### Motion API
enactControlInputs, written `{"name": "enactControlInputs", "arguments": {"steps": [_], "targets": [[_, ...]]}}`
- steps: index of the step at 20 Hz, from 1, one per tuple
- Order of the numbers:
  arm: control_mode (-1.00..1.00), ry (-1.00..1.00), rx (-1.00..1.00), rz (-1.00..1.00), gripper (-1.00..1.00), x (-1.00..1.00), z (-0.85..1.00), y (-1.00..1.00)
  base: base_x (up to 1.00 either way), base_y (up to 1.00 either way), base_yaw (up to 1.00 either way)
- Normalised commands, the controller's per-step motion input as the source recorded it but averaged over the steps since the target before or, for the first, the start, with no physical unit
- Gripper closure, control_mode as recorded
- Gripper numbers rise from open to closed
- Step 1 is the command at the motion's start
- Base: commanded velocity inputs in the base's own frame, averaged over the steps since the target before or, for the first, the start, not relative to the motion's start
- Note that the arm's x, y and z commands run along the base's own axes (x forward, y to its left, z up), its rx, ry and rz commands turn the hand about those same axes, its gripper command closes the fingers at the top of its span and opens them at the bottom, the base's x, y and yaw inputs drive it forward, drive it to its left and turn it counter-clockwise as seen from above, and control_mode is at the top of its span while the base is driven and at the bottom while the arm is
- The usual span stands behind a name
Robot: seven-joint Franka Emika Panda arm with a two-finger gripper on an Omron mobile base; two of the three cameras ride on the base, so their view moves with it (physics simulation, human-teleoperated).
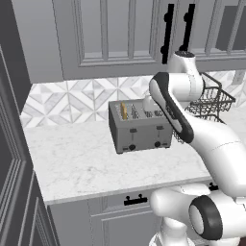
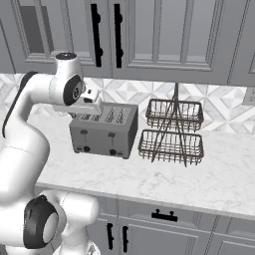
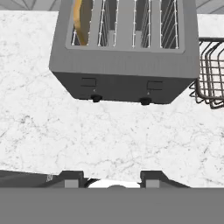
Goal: Start the toaster. Once the lever pops up, take the bread to the plate on the dining counter.
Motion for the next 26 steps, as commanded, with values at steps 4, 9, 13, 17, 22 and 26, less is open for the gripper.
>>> {"name": "enactControlInputs", "arguments": {"steps": [4,9,13,17,22,26], "targets": [[-1.0,-0.09,-0.04,0.01,-1.0,-0.08,-0.18,0.19,0.0,0.0,0.0],[-1.0,-0.3,-0.05,-0.07,-1.0,-0.07,-0.78,0.89,0.0,0.0,0.0],[-1.0,-0.15,0.0,-0.18,-1.0,0.27,-0.83,0.28,0.0,0.0,0.0],[-1.0,0.0,0.0,-0.22,-1.0,0.66,-0.72,0.0,0.0,0.0,0.0],[-1.0,0.03,0.0,-0.09,-1.0,0.46,-0.23,0.08,0.0,0.0,0.0],[-1.0,-0.01,0.04,0.0,-1.0,0.14,0.12,0.0,0.0,0.0,0.0]]}}
